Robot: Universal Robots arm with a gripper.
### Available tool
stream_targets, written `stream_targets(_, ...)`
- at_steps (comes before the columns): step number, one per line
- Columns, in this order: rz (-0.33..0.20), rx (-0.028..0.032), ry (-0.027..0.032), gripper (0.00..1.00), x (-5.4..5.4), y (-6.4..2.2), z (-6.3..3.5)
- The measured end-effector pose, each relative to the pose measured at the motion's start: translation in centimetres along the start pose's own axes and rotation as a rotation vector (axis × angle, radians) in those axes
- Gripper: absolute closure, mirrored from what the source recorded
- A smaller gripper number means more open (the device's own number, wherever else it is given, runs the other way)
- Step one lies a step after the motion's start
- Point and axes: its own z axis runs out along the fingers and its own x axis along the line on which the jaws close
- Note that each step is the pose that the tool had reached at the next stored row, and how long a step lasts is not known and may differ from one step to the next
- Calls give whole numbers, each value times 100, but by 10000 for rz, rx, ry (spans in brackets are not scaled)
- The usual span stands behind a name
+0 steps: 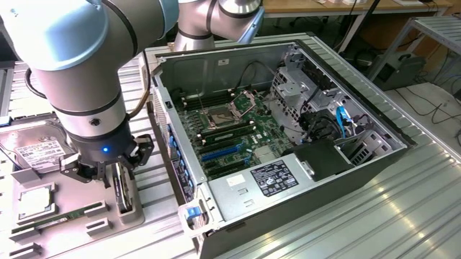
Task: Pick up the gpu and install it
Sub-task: 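Pick up the gpu and move the gpu toward the slot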
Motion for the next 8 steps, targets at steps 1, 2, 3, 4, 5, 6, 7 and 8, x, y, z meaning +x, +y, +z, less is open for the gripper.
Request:
stream_targets(1, 0, -1, -1, 52, 0, 7, 6)
stream_targets(2, 0, -1, -2, 52, -1, 13, 11)
stream_targets(3, 0, -2, -3, 52, -1, 18, 17)
stream_targets(4, 0, -2, -2, 52, -1, 22, 21)
stream_targets(5, 0, 0, -1, 52, -2, 29, 25)
stream_targets(6, 2, -1, -1, 52, -2, 34, 30)
stream_targets(7, 5, -2, -3, 52, -3, 34, 37)
stream_targets(8, 10, -2, -2, 52, -3, 34, 42)
